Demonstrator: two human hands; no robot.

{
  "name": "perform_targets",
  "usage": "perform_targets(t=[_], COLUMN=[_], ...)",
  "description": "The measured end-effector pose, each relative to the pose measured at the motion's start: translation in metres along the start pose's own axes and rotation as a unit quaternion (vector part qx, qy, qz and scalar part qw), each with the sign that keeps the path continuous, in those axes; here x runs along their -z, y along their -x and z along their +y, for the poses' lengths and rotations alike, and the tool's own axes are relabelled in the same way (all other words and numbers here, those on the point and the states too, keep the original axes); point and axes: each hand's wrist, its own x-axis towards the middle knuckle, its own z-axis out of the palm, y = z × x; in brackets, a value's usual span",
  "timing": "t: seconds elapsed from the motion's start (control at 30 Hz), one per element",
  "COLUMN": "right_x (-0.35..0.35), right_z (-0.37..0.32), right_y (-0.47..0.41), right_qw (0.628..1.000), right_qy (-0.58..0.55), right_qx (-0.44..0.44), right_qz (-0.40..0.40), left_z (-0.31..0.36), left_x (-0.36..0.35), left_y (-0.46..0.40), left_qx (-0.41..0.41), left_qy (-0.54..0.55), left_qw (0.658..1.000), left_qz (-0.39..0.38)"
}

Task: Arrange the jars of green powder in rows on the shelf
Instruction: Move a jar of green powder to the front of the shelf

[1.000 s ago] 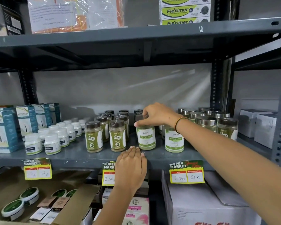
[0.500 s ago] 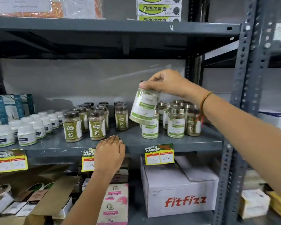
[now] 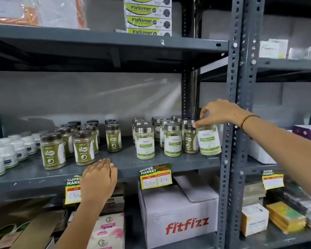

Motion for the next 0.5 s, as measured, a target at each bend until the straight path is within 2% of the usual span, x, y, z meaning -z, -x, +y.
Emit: perform_targets(t=[0.3, 0.5], right_x=[-0.024, -0.03], right_z=[0.014, 0.013], right_y=[-0.017, -0.024], right_qw=[0.996, 0.992], right_qy=[0.033, 0.075], right_qx=[-0.05, -0.064], right_qz=[-0.069, -0.084], left_z=[0.0, 0.0], left_x=[-0.004, -0.004], left_y=[-0.001, -0.001], left_qx=[0.004, 0.005], left_qy=[-0.004, -0.011], left_qw=[1.0, 1.0], left_qz=[0.01, 0.001])
